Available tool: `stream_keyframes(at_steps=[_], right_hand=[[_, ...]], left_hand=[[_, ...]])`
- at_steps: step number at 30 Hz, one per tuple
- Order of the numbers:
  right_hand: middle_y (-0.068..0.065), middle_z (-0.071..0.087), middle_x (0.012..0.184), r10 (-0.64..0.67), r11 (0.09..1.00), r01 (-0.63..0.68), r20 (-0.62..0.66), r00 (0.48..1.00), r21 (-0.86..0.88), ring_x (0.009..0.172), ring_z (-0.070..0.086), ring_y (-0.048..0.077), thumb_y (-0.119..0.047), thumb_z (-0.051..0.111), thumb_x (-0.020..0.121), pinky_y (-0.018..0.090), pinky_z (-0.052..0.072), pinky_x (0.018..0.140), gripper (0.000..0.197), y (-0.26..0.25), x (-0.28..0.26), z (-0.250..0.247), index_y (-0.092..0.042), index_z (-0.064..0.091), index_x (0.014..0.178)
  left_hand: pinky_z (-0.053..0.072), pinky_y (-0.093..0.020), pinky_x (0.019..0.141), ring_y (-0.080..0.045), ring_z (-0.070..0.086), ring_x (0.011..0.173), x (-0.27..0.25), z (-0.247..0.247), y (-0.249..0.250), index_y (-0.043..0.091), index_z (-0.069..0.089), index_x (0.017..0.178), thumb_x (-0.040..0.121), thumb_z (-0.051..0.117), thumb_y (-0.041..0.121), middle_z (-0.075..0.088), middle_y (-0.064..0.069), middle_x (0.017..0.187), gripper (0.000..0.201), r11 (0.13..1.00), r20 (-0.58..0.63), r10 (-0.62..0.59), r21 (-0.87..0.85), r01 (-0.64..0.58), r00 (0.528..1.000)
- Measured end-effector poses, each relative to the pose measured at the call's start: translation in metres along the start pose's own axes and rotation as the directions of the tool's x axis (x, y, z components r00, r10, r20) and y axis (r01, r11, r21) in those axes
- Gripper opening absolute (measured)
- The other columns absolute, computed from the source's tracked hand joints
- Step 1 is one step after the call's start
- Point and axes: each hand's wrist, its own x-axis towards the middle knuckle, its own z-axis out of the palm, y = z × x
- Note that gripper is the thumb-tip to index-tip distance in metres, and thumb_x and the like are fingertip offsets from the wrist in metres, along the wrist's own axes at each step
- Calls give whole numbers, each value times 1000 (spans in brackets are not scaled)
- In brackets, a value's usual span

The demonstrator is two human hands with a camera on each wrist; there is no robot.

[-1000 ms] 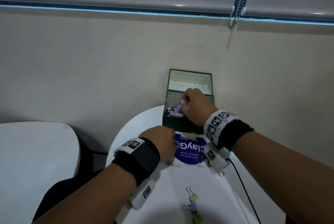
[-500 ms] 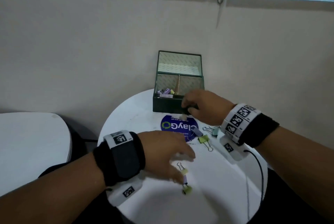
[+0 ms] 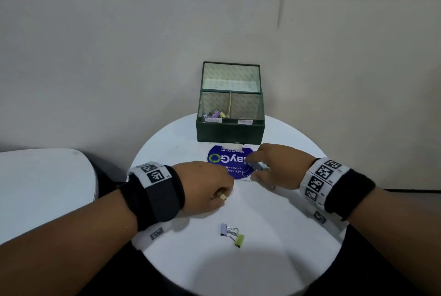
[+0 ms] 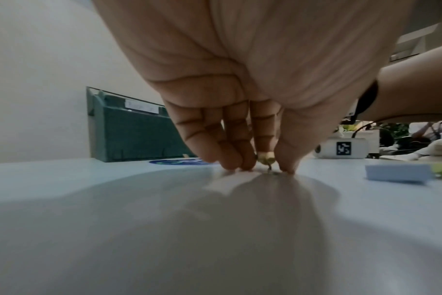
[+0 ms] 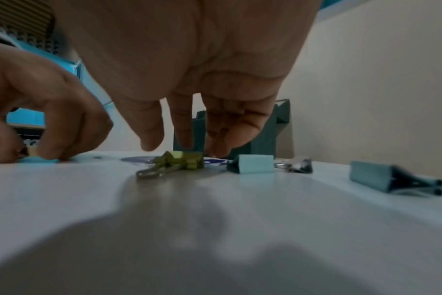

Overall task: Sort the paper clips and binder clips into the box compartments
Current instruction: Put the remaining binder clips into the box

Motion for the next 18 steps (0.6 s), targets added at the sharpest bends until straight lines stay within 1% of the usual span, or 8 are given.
stream_keyframes(at_steps=[4, 6, 8, 10, 12, 14, 16, 18], right_hand=[[-5, 56, 121, -54, 998, 53, -23, 998, -34, 114, 55, 16, -44, 66, 92, 32, 53, 91, 33, -8, 10, 3, -31, 58, 121], [-5, 56, 113, -104, 992, 112, -124, 987, 52, 104, 56, 13, -38, 68, 91, 27, 54, 85, 19, -11, 11, 0, -29, 55, 102], [-4, 56, 107, -156, 977, 184, -228, 961, 104, 94, 57, 12, -31, 71, 89, 22, 51, 76, 19, -13, 8, -4, -27, 53, 89], [-2, 60, 102, -178, 966, 224, -303, 936, 125, 88, 61, 15, -26, 72, 87, 26, 54, 72, 19, -18, 0, -8, -24, 53, 84], [-1, 66, 95, -152, 955, 226, -340, 928, 191, 86, 63, 17, -20, 69, 86, 34, 56, 70, 15, -23, -12, -12, -22, 54, 85], [-3, 68, 93, -120, 948, 194, -283, 952, 251, 89, 63, 16, -15, 61, 89, 36, 58, 70, 13, -30, -28, -14, -25, 53, 88], [-8, 63, 90, -140, 961, 162, -112, 984, 224, 86, 58, 15, -13, 51, 85, 40, 54, 76, 17, -38, -44, -15, -29, 51, 92], [-10, 59, 99, -161, 977, 145, 91, 983, 156, 91, 56, 14, -28, 51, 79, 38, 52, 85, 23, -52, -60, -13, -32, 54, 101]], left_hand=[[38, -27, 67, -17, 46, 77, -2, -3, 2, 27, 45, 87, 88, 49, 25, 52, 10, 84, 5, 994, -41, -99, -56, 97, 994], [35, -26, 70, -16, 45, 80, -3, -5, 4, 31, 46, 94, 91, 46, 22, 50, 14, 88, 10, 990, -17, -118, -73, 117, 993], [35, -25, 75, -14, 46, 85, -6, -8, 6, 31, 54, 102, 93, 44, 21, 50, 16, 95, 16, 990, 21, -98, -103, 99, 995], [37, -26, 77, -10, 47, 86, -10, -7, 8, 31, 59, 104, 94, 46, 32, 51, 16, 96, 16, 994, 28, -25, -108, 28, 999], [43, -27, 78, -6, 49, 86, -15, -3, 8, 39, 59, 109, 87, 51, 61, 50, 18, 95, 33, 994, 72, 40, -106, -33, 997], [47, -28, 76, -5, 51, 85, -18, 1, 9, 46, 58, 116, 77, 53, 76, 47, 18, 92, 49, 994, 136, 92, -62, -84, 986], [48, -30, 76, -9, 52, 86, -17, 4, 8, 46, 60, 118, 82, 57, 67, 44, 15, 91, 41, 992, 122, 128, -13, -127, 984], [48, -30, 77, -11, 53, 89, -15, 4, 7, 44, 62, 116, 86, 59, 58, 47, 12, 94, 34, 991, 71, 133, -1, -133, 989]])
